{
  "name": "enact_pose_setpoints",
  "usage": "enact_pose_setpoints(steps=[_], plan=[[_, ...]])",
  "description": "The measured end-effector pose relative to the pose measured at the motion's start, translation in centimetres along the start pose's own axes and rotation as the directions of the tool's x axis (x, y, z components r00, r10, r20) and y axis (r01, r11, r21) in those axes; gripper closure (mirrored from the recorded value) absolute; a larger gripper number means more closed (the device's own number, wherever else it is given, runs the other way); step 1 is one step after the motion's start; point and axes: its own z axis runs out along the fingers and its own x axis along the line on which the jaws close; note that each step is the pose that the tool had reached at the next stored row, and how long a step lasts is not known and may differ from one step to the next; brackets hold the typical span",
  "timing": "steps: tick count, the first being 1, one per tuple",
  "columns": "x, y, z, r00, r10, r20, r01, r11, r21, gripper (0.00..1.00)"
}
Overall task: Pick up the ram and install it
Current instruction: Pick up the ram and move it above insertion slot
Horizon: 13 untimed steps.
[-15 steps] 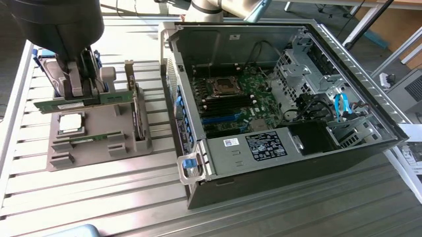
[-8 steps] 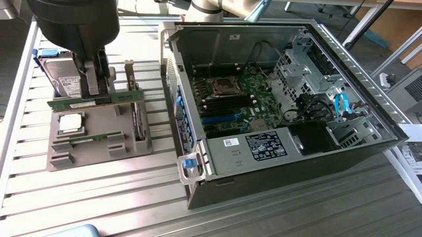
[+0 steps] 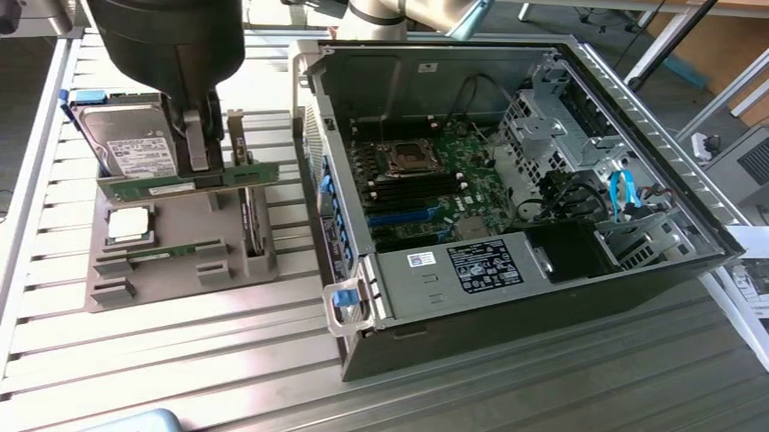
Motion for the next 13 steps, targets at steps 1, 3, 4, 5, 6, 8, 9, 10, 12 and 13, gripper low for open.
enact_pose_setpoints(steps=[1, 3, 4, 5, 6, 8, 9, 10, 12, 13], plan=[[0.0, -0.22, -0.01, 1.0, 0.0, 0.0, 0.0, 1.0, -0.0001, 0.86], [0.0, -0.63, -0.03, 1.0, 0.0, -0.0001, 0.0, 1.0, -0.0001, 0.86], [0.1, -0.86, -0.04, 1.0, 0.0, -0.0001, 0.0, 1.0, -0.0001, 0.86], [0.1, -1.07, -0.05, 1.0, 0.0, -0.0001, 0.0, 1.0, -0.0001, 0.86], [0.1, -1.27, -0.06, 1.0, 0.0, -0.0001, 0.0, 1.0, 0.0, 0.86], [0.1, -1.7, -0.07, 1.0, 0.0, -0.0001, 0.0, 1.0, 0.0, 0.86], [0.1, -1.92, -0.08, 1.0, 0.0, 0.0, 0.0, 1.0, 0.0, 0.86], [0.2, -2.15, -0.09, 1.0, 0.0, -0.0001, 0.0, 1.0, -0.0001, 0.86], [0.2, -2.6, -0.11, 1.0, 0.0, -0.0001, 0.0, 1.0, -0.0001, 0.86], [0.2, -2.81, -0.12, 1.0, 0.0, -0.0001, 0.0, 1.0, -0.0001, 0.86]])
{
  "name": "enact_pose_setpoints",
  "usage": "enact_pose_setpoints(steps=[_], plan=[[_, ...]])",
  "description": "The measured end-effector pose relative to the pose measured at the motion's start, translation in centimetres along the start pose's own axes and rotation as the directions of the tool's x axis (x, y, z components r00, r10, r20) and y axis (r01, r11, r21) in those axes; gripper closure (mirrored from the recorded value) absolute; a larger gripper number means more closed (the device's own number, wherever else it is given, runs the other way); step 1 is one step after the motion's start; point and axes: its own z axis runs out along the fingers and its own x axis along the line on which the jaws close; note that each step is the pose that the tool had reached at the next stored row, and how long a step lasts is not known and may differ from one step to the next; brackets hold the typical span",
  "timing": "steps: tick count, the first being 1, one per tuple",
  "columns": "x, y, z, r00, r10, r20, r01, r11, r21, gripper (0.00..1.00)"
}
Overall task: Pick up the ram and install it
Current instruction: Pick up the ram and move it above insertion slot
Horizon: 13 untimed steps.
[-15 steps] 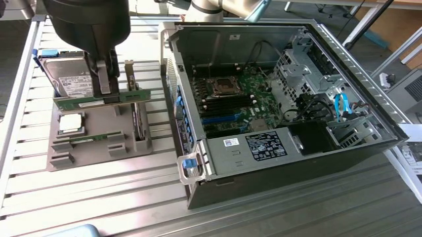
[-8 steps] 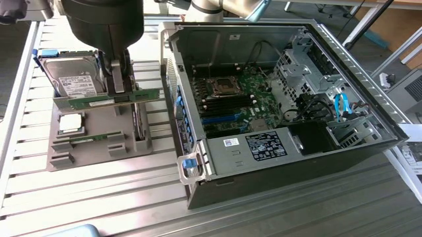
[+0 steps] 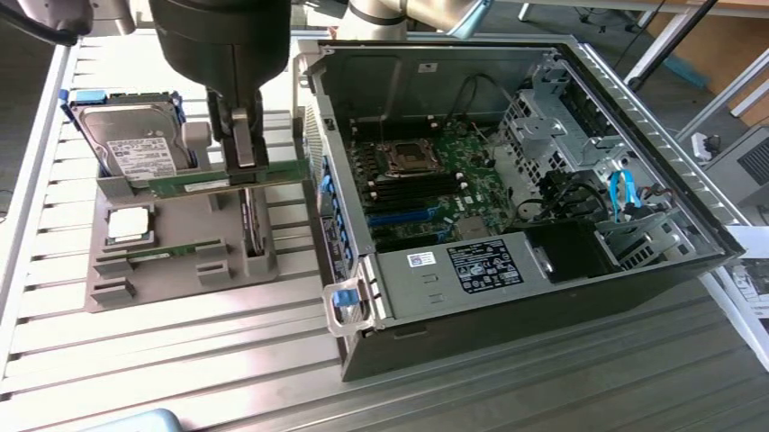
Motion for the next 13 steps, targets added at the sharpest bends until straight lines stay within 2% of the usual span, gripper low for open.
enact_pose_setpoints(steps=[8, 13], plan=[[0.1, -1.77, -0.07, 1.0, 0.0, 0.0, 0.0, 1.0, 0.0001, 0.86], [0.2, -3.21, -0.13, 1.0, 0.0, 0.0, 0.0, 1.0, 0.0, 0.86]])
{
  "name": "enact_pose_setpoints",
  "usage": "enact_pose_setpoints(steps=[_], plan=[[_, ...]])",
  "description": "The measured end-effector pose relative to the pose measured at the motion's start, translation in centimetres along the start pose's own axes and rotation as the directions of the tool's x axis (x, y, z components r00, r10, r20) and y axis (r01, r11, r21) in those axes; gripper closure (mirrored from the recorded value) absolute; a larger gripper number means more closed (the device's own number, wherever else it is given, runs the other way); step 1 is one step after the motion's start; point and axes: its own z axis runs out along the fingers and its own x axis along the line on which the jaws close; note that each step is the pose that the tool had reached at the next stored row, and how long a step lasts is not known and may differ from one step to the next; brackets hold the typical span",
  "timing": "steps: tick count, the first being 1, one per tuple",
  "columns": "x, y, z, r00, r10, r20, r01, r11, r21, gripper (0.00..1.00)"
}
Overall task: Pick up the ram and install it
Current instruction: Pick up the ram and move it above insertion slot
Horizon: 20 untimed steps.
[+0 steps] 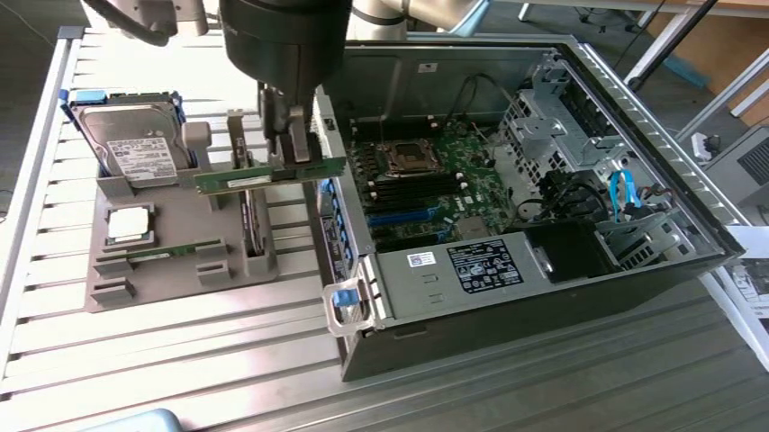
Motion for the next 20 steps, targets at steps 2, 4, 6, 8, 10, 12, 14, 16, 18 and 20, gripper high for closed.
enact_pose_setpoints(steps=[2, 4, 6, 8, 10, 12, 14, 16, 18, 20], plan=[[0.1, -1.14, -0.05, 1.0, 0.0, 0.0, 0.0, 1.0, 0.0, 0.86], [0.1, -1.87, -0.08, 1.0, 0.0, 0.0, 0.0, 1.0, 0.0, 0.86], [0.2, -2.31, -0.09, 1.0, 0.0, 0.0, 0.0, 1.0, 0.0, 0.86], [0.2, -2.74, -0.11, 1.0, 0.0, 0.0, 0.0, 1.0, 0.0, 0.86], [0.3, -3.6, -0.14, 1.0, 0.0, 0.0, 0.0, 1.0, 0.0, 0.86], [0.4, -5.19, -0.21, 1.0, 0.0, 0.0, 0.0, 1.0, 0.0, 0.86], [0.4, -5.66, -0.23, 1.0, 0.0, 0.0, 0.0, 1.0, 0.0, 0.86], [0.5, -6.1, -0.25, 1.0, 0.0, 0.0, 0.0, 1.0, 0.0, 0.86], [0.5, -6.61, -0.27, 1.0, 0.0, 0.0, 0.0, 1.0, 0.0, 0.86], [0.5, -7.06, -0.29, 1.0, 0.0, 0.0, 0.0, 1.0, 0.0, 0.86]])
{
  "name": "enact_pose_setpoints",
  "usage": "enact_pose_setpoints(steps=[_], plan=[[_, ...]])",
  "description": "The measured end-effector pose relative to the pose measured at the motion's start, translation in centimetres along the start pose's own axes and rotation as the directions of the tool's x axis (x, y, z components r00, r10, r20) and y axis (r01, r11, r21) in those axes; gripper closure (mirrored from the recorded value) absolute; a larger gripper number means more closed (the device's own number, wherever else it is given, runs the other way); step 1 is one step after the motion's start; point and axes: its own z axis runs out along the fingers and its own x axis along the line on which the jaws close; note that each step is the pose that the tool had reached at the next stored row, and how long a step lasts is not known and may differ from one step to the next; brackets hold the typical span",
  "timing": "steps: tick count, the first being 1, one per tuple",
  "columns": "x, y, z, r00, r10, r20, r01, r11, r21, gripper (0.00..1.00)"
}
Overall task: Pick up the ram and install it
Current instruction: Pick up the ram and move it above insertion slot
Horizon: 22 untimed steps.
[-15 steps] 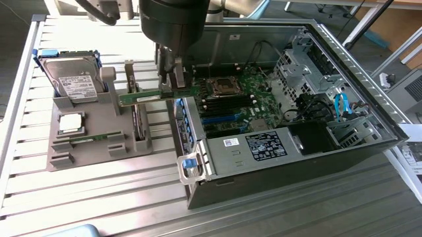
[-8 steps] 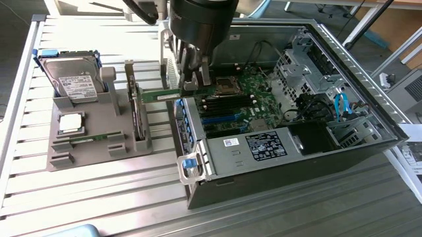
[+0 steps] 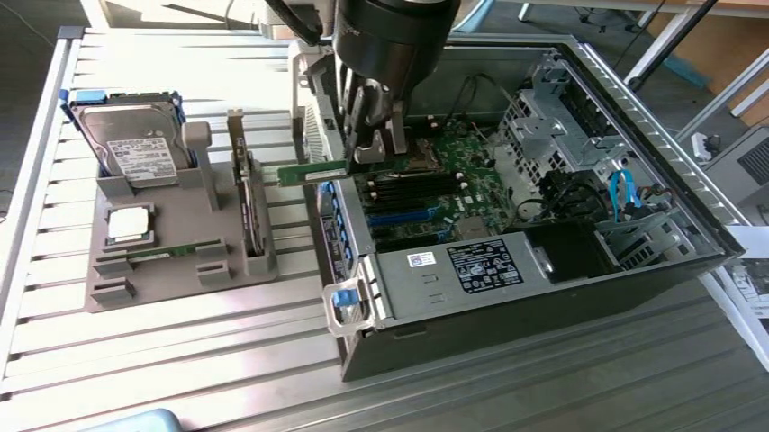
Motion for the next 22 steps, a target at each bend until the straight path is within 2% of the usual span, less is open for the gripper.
enact_pose_setpoints(steps=[22], plan=[[0.4, -4.8, -0.19, 1.0, 0.0, 0.0, 0.0, 1.0, 0.0, 0.86]])
